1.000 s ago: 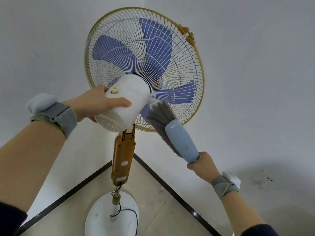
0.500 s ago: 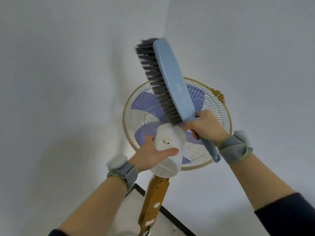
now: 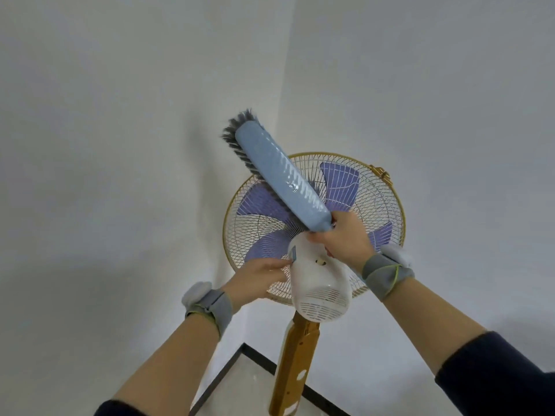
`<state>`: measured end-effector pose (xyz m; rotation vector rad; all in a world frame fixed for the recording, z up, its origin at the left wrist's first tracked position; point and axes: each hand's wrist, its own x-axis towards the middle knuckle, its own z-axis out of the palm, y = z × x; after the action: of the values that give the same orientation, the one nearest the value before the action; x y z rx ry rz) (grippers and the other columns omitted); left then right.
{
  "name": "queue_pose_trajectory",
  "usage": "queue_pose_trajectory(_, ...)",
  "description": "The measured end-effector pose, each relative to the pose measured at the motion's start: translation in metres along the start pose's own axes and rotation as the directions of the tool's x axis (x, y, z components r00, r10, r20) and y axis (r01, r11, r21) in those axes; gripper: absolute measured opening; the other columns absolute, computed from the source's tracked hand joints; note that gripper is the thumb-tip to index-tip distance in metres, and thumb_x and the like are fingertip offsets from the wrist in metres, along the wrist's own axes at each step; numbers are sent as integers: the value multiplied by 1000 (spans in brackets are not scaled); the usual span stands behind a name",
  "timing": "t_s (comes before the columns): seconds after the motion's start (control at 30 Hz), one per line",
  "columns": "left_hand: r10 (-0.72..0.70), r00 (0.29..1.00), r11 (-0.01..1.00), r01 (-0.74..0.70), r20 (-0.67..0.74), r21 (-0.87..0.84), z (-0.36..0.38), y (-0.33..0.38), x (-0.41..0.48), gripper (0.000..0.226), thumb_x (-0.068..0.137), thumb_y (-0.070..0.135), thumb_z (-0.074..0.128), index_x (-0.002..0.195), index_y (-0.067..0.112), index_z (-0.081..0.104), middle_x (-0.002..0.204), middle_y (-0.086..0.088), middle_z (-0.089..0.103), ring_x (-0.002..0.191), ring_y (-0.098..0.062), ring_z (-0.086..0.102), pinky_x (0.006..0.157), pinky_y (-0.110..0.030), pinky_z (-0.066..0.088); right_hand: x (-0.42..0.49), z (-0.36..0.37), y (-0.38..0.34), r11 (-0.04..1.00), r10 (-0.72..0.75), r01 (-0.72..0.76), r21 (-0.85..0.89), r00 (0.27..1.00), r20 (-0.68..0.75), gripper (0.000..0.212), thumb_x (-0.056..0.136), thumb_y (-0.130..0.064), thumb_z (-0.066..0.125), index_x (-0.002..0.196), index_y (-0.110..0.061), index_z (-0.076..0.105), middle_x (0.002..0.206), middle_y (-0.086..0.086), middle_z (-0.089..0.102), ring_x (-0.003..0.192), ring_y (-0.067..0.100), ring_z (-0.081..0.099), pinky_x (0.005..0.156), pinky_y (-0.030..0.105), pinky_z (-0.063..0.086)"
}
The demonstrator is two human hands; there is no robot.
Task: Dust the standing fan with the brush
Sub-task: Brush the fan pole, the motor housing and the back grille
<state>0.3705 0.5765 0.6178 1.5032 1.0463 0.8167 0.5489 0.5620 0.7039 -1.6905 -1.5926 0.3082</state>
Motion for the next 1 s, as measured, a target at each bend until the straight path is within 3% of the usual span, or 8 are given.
queue_pose_trajectory(0.13,32,884,999,-21,-466,27,-64,17,41,114,59,51,73,152,10,21,156,-12,26,137,-23,35,109,-34,33,-6,-4,8,996,76,-75,51,997,-12,34,71,-29,79,88,-4,64,71,14,68,55,21,57,59,46,55)
queue_pose_trajectory(0.2,51,936,989,1,-349,147,-89,29,62,138,45,62,78,154,16,8,159,-5,21,145,-23,22,118,-41,22,-7,-5,9,991,104,-103,91,995,-7,36,72,-26,80,94,-3,63,76,17,69,53,20,56,56,42,54)
queue_pose_trajectory(0.27,70,977,981,-31,-202,190,-103,37,80,150,27,69,85,151,20,16,149,-3,41,137,-25,39,113,-40,31,-8,-6,10,984,129,-128,123,992,6,37,72,-22,79,100,-3,62,76,17,68,50,18,56,52,35,52)
queue_pose_trajectory(0.37,56,975,983,-16,-215,183,-113,34,104,163,18,69,82,154,16,11,151,-7,38,134,-28,41,109,-36,33,-5,-9,9,979,151,-149,136,988,-5,38,74,-17,78,105,-2,63,69,7,63,41,11,52,43,23,45)
queue_pose_trajectory(0.47,20,967,967,46,-252,251,-119,23,115,160,17,78,77,153,20,15,156,-11,24,141,-31,28,115,-46,28,-8,-10,3,974,159,-156,163,987,-9,39,75,-15,77,108,-2,61,69,4,62,39,7,51,43,19,43)
queue_pose_trajectory(0.63,121,966,977,-75,-228,200,-116,25,105,128,40,73,81,142,13,32,137,-7,46,114,-23,52,95,-36,45,-21,-7,-22,942,109,-105,320,994,5,17,75,-6,74,78,2,59,50,9,52,33,10,43,40,19,40)
queue_pose_trajectory(0.77,192,959,972,-156,-207,178,-110,26,78,101,41,78,69,121,21,46,126,-4,58,106,-21,59,91,-39,49,-34,3,-43,867,96,-72,492,995,-23,28,77,-7,72,58,2,54,48,15,51,36,20,42,43,25,42)
queue_pose_trajectory(1.0,271,946,917,-199,-176,344,-103,29,40,54,75,59,67,110,24,48,117,-1,59,99,-23,61,74,-27,43,-62,61,-38,758,341,-129,639,914,-219,52,81,-54,61,64,-5,55,48,7,52,40,16,50,44,26,44)
